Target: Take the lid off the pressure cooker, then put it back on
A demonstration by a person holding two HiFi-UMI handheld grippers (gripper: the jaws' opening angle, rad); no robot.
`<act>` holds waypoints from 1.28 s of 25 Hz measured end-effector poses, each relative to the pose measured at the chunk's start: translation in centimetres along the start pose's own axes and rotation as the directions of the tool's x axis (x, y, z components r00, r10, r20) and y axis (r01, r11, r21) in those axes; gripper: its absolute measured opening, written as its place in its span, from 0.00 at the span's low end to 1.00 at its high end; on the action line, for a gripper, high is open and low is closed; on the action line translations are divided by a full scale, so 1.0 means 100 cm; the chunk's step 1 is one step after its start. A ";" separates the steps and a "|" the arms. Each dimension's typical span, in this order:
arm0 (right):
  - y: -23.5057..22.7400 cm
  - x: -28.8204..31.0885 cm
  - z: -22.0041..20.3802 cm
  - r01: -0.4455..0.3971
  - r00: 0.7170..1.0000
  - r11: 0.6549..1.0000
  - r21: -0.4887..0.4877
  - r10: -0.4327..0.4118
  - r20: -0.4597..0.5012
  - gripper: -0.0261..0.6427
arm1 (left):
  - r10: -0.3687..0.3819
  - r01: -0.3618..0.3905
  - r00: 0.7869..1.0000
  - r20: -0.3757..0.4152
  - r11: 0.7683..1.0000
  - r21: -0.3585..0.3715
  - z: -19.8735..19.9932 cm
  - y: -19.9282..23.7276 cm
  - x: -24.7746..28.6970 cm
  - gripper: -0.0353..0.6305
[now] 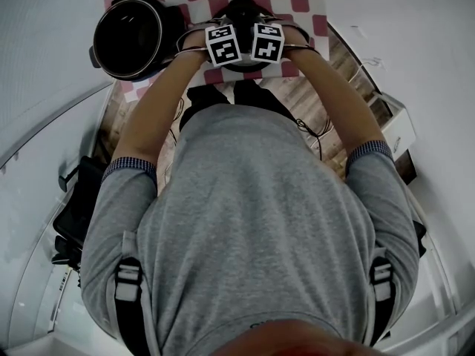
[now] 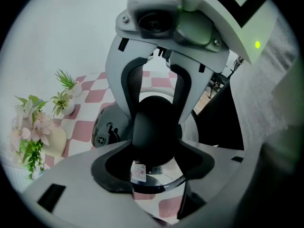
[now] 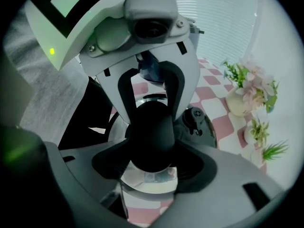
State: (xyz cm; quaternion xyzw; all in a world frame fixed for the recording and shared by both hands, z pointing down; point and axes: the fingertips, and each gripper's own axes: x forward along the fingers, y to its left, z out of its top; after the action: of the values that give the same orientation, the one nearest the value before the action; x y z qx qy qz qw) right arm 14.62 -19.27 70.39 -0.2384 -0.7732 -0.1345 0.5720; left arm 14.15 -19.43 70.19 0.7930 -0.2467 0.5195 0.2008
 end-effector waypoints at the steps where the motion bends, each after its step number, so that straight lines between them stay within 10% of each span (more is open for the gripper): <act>1: 0.002 -0.003 -0.001 0.000 1.000 1.000 -0.001 0.000 -0.002 0.47 | 0.000 0.000 1.000 0.005 1.000 0.000 0.003 -0.002 -0.002 0.50; 32: 0.025 -0.158 0.084 0.068 0.998 0.997 -0.022 -0.068 0.000 0.48 | 0.044 -0.050 0.997 0.066 0.994 0.095 0.040 -0.023 -0.177 0.50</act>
State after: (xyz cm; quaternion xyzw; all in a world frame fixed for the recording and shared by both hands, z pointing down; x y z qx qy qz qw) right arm 12.73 -16.56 52.62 -0.2183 -0.7791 -0.1626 0.5647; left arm 12.43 -16.68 52.23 0.8121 -0.2460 0.5098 0.1420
